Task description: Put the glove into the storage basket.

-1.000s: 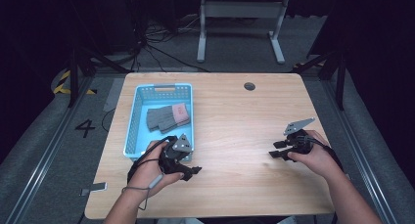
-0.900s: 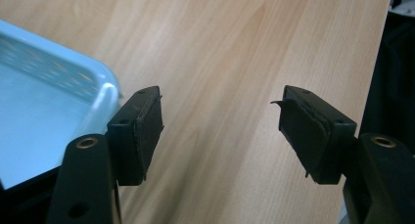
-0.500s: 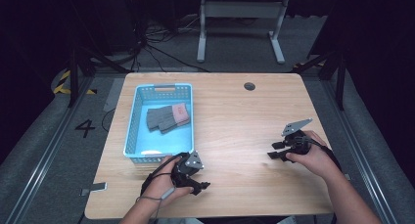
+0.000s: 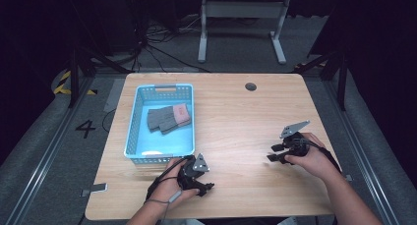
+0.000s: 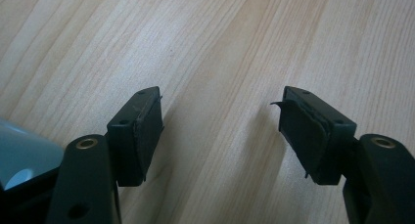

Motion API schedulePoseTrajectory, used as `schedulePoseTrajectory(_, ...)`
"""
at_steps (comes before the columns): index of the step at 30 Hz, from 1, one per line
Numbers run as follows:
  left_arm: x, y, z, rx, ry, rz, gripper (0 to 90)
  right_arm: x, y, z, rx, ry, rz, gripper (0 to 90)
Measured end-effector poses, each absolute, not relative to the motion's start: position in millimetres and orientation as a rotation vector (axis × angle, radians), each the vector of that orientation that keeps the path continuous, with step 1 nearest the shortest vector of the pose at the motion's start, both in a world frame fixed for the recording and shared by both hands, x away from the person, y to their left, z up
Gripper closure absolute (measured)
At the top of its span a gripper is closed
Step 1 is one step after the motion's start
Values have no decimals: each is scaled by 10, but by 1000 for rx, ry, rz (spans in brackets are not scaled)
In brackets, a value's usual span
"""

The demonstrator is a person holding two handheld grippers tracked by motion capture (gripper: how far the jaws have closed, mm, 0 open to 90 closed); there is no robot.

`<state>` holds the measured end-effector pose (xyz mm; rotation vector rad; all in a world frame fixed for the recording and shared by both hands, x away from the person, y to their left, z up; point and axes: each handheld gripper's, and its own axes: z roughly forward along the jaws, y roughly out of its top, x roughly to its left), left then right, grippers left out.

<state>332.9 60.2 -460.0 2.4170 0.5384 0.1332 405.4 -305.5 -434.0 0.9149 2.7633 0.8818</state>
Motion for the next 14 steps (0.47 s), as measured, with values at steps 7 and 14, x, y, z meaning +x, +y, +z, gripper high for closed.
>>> schedulePoseTrajectory(7, 3286, 618, -4573, 2402, 547, 141, 334, 4075, -3008, -4347, 904, 2770, 880, 518)
schedulePoseTrajectory(14, 3268, 659, -4565, 2378, 575, 139, 331, 4102, -2977, -4338, 888, 2772, 888, 516)
